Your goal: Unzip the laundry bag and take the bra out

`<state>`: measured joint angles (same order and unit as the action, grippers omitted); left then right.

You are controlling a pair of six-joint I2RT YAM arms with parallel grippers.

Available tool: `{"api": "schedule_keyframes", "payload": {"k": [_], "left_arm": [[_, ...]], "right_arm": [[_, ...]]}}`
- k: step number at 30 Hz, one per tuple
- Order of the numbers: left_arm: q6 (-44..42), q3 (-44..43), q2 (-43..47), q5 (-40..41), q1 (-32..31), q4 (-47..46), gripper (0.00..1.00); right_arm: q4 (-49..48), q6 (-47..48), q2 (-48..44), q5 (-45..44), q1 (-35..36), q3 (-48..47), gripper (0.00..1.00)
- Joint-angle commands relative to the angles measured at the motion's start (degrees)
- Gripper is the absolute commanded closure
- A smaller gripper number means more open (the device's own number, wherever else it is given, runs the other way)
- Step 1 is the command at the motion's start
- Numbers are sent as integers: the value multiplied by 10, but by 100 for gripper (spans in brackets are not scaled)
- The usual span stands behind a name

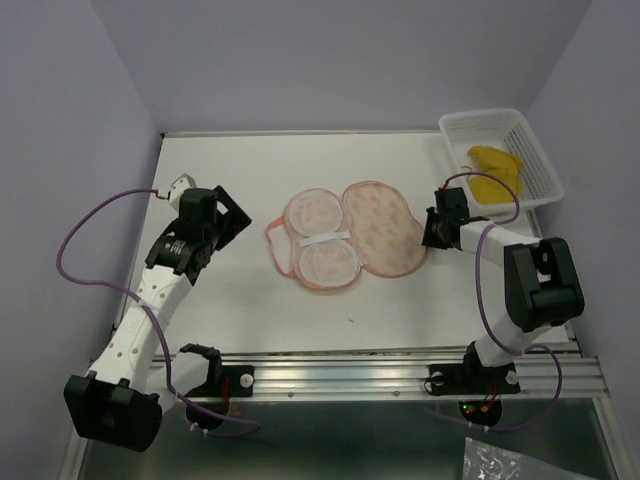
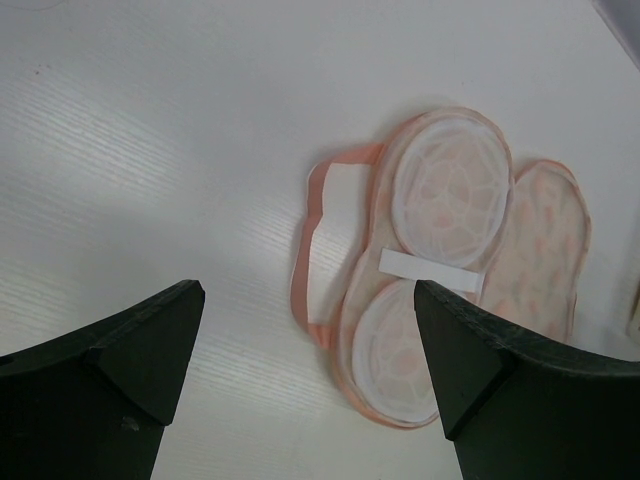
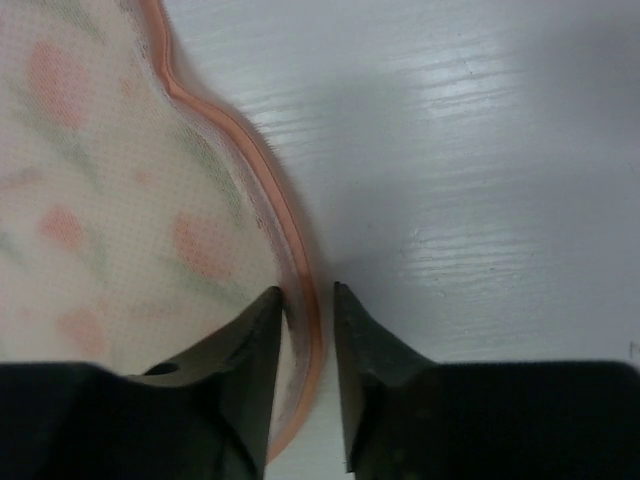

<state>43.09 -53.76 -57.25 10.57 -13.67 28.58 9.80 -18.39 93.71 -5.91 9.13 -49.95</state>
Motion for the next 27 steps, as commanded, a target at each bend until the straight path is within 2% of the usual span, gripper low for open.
{"api": "schedule_keyframes", "payload": {"k": [1,2,4,18,24,27], "left_arm": [[-11,-13,-10,6,5,-10,1],[-13,-13,-13,4,6,-12,1],[-18,-18,-20,5,7,-12,1],[-29,-12,-39,-6,13,-15,1],[-36,-12,-45,-8,16,-19,1],[-42,-14,-51,-8,17,-18,1]], "right_arm": [[-32,-1,0,-5,5,-1,80],[-40,2,-2,-2,5,1,90],[-42,12,-11,-3,5,-1,99],[-17,116,-145,-20,10,-48,99],[6,175,-179,-52,69,-73,99],[14,207,-183,-74,125,-87,99]]}}
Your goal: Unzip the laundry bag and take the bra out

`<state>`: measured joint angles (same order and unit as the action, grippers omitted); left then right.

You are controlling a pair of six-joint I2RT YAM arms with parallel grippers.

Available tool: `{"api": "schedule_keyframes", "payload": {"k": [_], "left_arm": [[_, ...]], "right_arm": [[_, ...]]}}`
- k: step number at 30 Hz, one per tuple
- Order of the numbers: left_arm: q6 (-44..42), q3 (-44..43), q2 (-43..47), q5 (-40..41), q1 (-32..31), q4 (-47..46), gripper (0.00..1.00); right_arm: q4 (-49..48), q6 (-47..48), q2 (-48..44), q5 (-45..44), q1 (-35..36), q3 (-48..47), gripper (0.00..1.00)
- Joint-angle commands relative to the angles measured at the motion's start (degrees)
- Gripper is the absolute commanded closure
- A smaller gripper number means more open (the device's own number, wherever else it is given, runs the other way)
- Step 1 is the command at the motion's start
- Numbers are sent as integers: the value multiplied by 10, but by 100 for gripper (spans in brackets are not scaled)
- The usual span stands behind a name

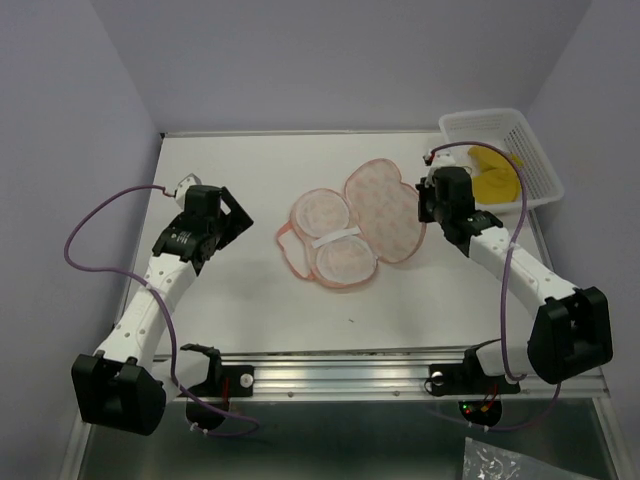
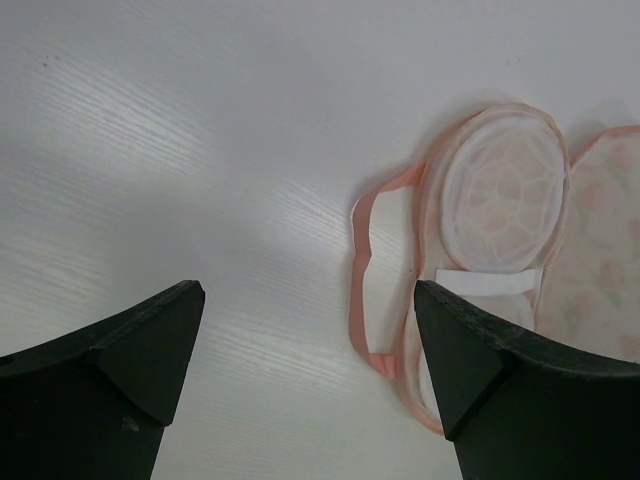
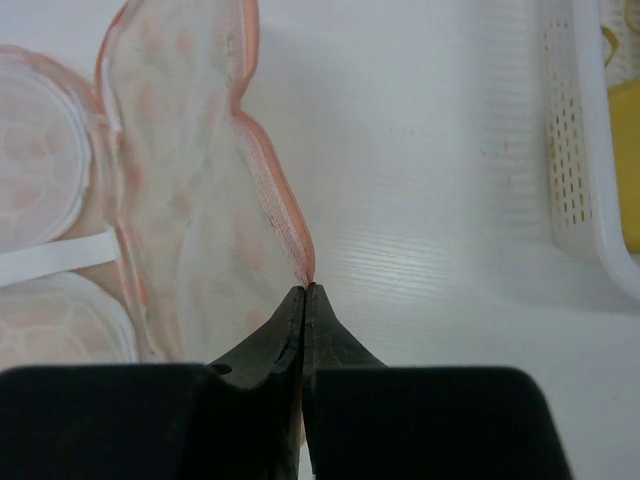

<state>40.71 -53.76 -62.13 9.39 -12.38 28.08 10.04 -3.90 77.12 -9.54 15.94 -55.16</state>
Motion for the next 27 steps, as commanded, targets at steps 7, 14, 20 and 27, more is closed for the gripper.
{"api": "schedule_keyframes", "payload": {"k": [7,14,20,27], "left_arm": [[-19,-7,4,5,9,-13,1],[-10,9,16,5,11,-8,1],[-3,19,24,4,12,-1,1],[3,28,41,4,13,-5,1]], "right_arm": [[16,108,7,-91,209,-63,99],[24,124,73,-108,338,-93,99],[26,101,138,-76,401,-119,99],[8,41,159,26,412,-126,0]]}}
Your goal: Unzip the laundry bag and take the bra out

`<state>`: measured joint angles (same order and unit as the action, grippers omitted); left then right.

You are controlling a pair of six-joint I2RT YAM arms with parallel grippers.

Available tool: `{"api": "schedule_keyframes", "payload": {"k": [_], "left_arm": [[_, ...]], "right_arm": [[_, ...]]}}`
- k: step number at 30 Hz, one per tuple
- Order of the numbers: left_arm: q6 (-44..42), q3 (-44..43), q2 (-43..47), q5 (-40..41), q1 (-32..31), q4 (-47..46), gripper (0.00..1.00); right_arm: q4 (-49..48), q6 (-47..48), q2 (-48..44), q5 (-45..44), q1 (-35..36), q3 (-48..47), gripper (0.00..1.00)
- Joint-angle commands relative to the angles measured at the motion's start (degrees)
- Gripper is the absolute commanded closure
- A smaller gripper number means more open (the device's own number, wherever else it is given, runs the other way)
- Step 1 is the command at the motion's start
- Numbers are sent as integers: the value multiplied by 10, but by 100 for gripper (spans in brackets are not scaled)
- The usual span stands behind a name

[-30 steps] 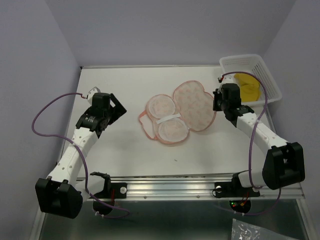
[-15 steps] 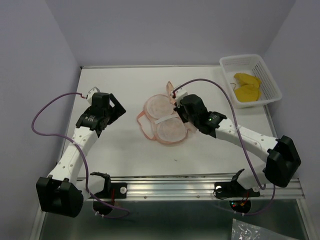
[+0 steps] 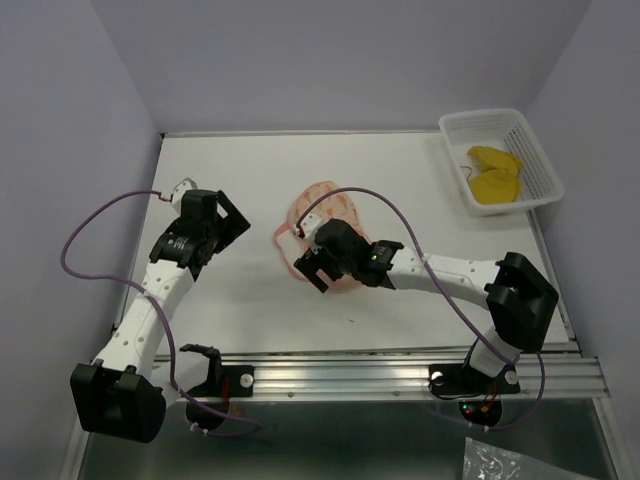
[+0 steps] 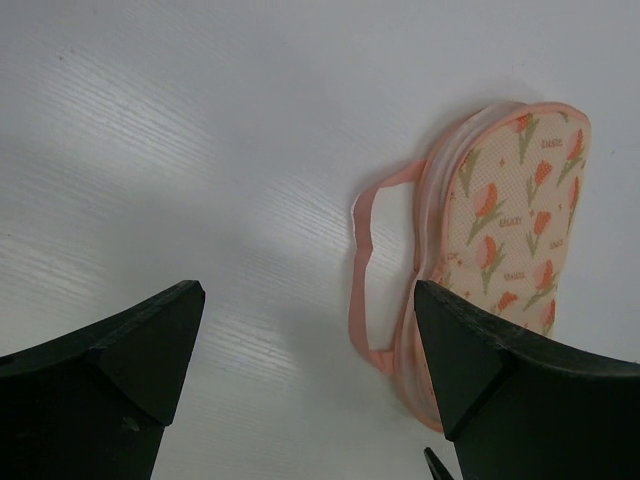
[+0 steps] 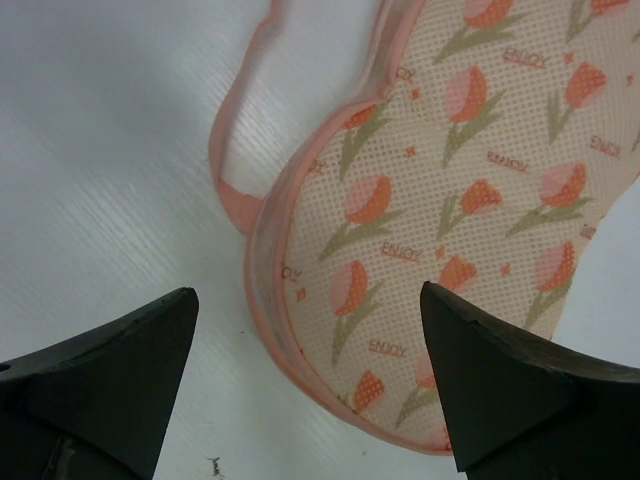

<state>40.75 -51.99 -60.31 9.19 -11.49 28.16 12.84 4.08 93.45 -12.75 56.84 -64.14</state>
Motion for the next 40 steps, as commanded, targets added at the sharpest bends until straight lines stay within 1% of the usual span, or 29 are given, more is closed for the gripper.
{"api": "schedule_keyframes", "payload": {"k": [1,2,5,6,8,9,10,12,13,14,16,17,19,20,21,22,23,25,27,31,33,35,40], "left_arm": [[3,11,24,6,4,-7,1],[3,11,24,6,5,-8,1],[2,3,20,7,6,-7,1],[2,-1,17,7,7,-6,1],[2,-3,14,8,7,-9,1],[3,-3,11,8,8,-10,1],[4,-2,9,7,7,-15,1],[6,-1,5,4,7,-19,1],[5,-3,-1,7,7,-20,1],[3,-7,-6,16,8,-16,1],[5,-23,-18,49,11,-3,1],[8,-29,-26,61,13,2,1],[13,-43,-32,77,16,5,1],[14,-44,-32,79,19,-1,1],[15,-44,-32,78,21,-8,1],[15,-40,-31,77,23,-16,1],[17,-38,-31,79,27,-27,1],[22,-37,-33,85,34,-33,1],[23,-38,-35,84,44,-40,1],[22,-38,-34,76,53,-58,1],[21,-36,-31,69,55,-72,1],[18,-36,-29,71,58,-73,1],[14,-30,-19,67,62,-95,1]], "right_arm": [[-19,-53,-7,60,3,-39,0],[-25,-75,-15,51,3,-39,0],[-26,-91,-36,20,3,-33,0],[-30,-115,-62,4,-16,-21,0],[-40,-151,-97,23,-55,-2,0],[-45,-191,-114,28,-80,13,0],[-48,-211,-147,28,-140,43,0],[-48,-249,-175,10,-198,74,0],[-48,-253,-189,6,-226,106,0],[-47,-260,-218,-7,-278,124,0],[-46,-290,-247,-18,-329,178,0],[-47,-305,-275,-23,-374,196,0],[-47,-316,-301,-31,-406,224,0],[-48,-319,-313,-45,-406,247,0],[-48,-315,-336,-80,-411,255,0],[-49,-312,-346,-93,-411,263,0],[-53,-296,-357,-108,-411,275,0],[-53,-274,-382,-112,-411,280,0],[-46,-277,-397,-126,-411,279,0],[-50,-291,-439,-128,-411,296,0],[-55,-284,-458,-101,-411,303,0],[-62,-284,-468,-92,-411,312,0],[-56,-289,-460,-112,-411,306,0]]}}
